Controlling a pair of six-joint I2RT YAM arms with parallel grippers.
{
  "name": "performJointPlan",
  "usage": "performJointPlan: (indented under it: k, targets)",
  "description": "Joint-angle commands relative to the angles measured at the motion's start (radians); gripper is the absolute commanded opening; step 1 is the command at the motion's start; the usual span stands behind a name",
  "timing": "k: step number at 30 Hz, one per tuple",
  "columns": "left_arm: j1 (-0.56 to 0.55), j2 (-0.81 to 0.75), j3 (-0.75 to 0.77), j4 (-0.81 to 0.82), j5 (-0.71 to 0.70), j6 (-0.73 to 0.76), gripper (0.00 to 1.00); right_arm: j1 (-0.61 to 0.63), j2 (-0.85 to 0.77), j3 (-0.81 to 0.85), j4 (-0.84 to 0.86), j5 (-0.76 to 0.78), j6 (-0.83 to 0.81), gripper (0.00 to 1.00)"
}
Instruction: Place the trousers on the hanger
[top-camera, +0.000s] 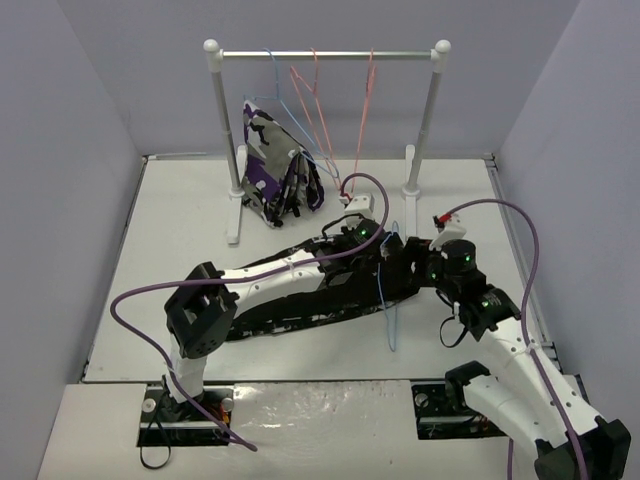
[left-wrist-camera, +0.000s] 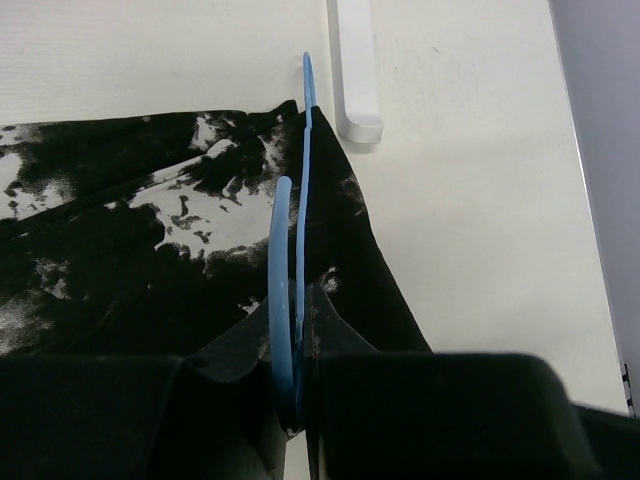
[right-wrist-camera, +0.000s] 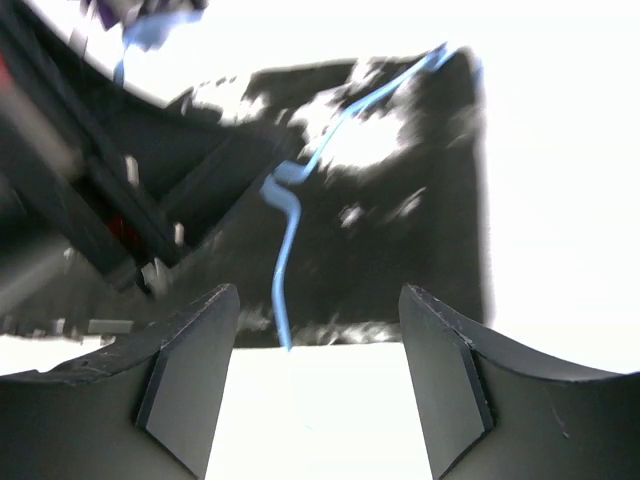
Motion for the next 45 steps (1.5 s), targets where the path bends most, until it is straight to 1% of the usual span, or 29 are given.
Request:
performJointPlan:
  k: [1,4,7,13,21,25,28,30,38,40,41,43,44,45]
  targets:
    - [0.004,-0.041,0.020,0.007,-0.040,-0.022,0.00,-0.077,0.122,0.128,-0.099,0.074,-0.044,0.63]
    - [0.003,-0.052,0.008,0.016,-0.043,-0.024,0.00,-0.174,0.289,0.168,-0.099,-0.036,-0.043,0.66]
    - [0.005,-0.058,0.002,0.021,-0.044,-0.022,0.00,-0.188,0.426,0.220,-0.096,-0.118,-0.039,0.70]
    - [0.005,-0.066,-0.010,0.039,-0.043,-0.021,0.00,-0.199,0.627,0.302,-0.047,-0.217,-0.029,0.71]
    - [0.005,-0.094,-0.050,0.060,-0.035,-0.021,0.00,-0.228,0.716,0.315,-0.009,-0.194,-0.035,0.68]
    - [0.005,-0.117,-0.078,0.061,-0.035,-0.025,0.00,-0.251,0.746,0.310,0.007,-0.209,-0.038,0.67]
    - [0.006,-0.132,-0.088,0.062,-0.048,-0.024,0.00,-0.255,0.766,0.303,0.044,-0.244,-0.033,0.65]
    - [0.008,-0.134,-0.091,0.064,-0.047,-0.025,0.00,-0.255,0.778,0.304,0.059,-0.263,-0.038,0.62]
    - [0.011,-0.146,-0.106,0.069,-0.046,-0.022,0.00,-0.257,0.796,0.291,0.089,-0.323,-0.054,0.39]
    - [0.012,-0.150,-0.115,0.069,-0.049,-0.024,0.00,-0.257,0.798,0.283,0.093,-0.322,-0.056,0.30]
    - [0.014,-0.153,-0.120,0.069,-0.049,-0.026,0.00,-0.256,0.800,0.280,0.094,-0.325,-0.056,0.23]
    - [0.018,-0.158,-0.134,0.069,-0.047,-0.031,0.00,-0.255,0.802,0.275,0.099,-0.325,-0.059,0.03]
    - [0.020,-0.164,-0.141,0.069,-0.050,-0.034,0.00,-0.254,0.794,0.274,0.099,-0.319,-0.061,0.00]
    - [0.022,-0.171,-0.148,0.069,-0.054,-0.037,0.00,-0.253,0.783,0.273,0.099,-0.312,-0.062,0.00]
